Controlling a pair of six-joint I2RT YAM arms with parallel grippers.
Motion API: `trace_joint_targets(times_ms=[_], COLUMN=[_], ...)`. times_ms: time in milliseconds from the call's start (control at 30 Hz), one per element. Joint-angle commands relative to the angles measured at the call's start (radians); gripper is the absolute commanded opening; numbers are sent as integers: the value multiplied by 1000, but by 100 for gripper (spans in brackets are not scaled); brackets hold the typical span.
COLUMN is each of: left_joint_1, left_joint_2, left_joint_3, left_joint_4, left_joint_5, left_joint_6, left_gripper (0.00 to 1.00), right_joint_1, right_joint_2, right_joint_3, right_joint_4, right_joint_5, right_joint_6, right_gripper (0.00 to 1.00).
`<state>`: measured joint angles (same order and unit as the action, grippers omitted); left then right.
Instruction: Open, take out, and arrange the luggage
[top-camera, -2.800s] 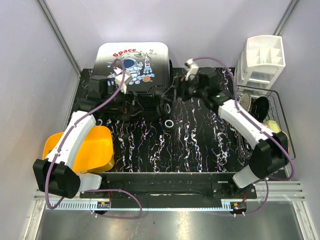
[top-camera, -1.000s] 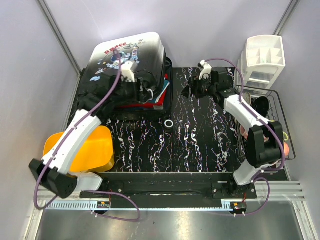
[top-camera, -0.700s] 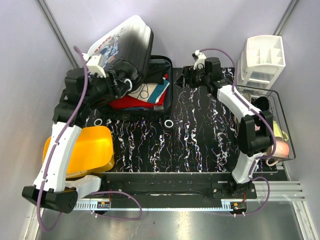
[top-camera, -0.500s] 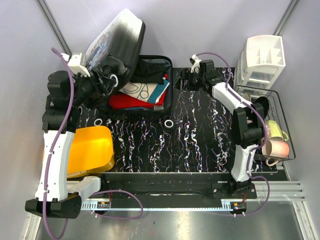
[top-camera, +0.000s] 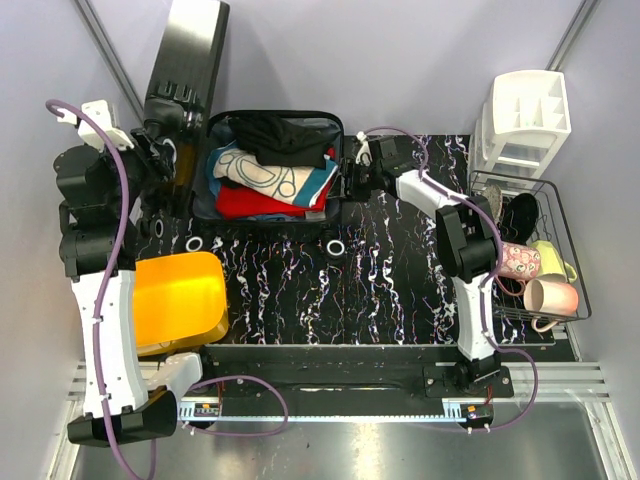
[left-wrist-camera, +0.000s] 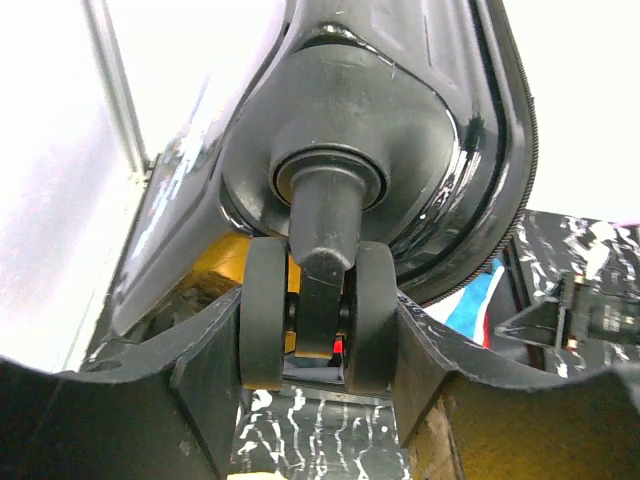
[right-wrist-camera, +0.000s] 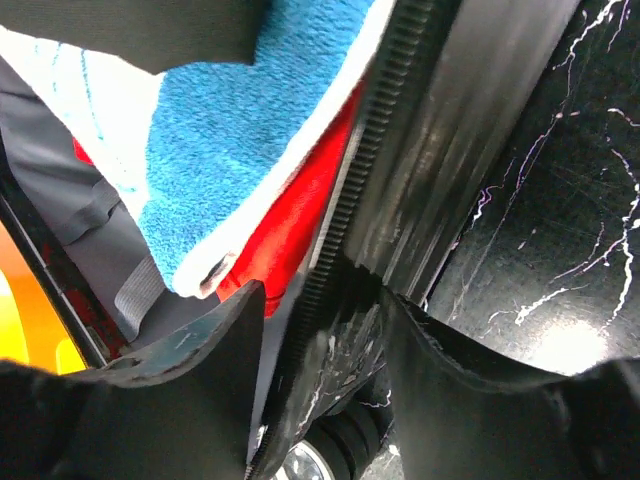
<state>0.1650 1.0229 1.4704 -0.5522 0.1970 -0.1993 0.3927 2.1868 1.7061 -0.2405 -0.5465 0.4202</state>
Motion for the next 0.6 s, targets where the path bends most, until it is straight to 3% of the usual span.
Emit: trace_joint_targets(times_ms=[0, 233, 433, 533, 567], left_joint_1=[14, 19, 18, 19, 21], left_joint_2=[-29, -50, -70, -63, -61], left_joint_3=[36, 19, -62, -102, -116], left_joint_4=[37, 72, 202, 293, 354], left_joint_5=[-216, -360, -441, -485, -499], left_joint_6=[81, 193, 409, 521, 547], left_gripper=[0, 0, 0, 0, 0], right_joint_1=[64, 110, 156, 173, 175], right_joint_2=[53, 143, 163, 142, 136], right_joint_3=[96, 225, 233, 182, 169], right_joint_4=[102, 148, 196, 230, 231], right_joint_5=[-112, -113, -136, -153, -152], right_joint_6=[88, 111, 147, 163, 164], right_gripper=[49, 35, 29, 18, 9])
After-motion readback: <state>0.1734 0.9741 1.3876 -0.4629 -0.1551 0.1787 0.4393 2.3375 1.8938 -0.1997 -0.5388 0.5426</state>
